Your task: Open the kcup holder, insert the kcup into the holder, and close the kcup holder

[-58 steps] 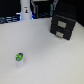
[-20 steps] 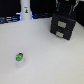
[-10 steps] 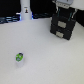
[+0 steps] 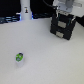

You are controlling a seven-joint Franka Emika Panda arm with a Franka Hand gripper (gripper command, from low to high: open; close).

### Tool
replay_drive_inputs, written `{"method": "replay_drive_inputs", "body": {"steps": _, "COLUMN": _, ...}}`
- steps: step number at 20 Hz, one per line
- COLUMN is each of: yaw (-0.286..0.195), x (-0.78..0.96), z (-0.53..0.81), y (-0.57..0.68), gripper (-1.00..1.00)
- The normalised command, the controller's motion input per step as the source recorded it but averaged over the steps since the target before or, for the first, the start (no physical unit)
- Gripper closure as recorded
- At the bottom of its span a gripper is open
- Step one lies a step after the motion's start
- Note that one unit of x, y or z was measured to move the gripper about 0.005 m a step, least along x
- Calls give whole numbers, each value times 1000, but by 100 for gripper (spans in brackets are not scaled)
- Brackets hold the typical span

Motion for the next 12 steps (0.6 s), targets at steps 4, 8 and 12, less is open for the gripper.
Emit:
{"method": "replay_drive_inputs", "body": {"steps": 4, "yaw": -10, "x": -279, "z": -340, "y": 24, "gripper": 100}}
{"method": "replay_drive_inputs", "body": {"steps": 8, "yaw": -24, "x": -258, "z": -182, "y": 20, "gripper": 100}}
{"method": "replay_drive_inputs", "body": {"steps": 12, "yaw": -27, "x": -265, "z": -85, "y": 24, "gripper": 100}}
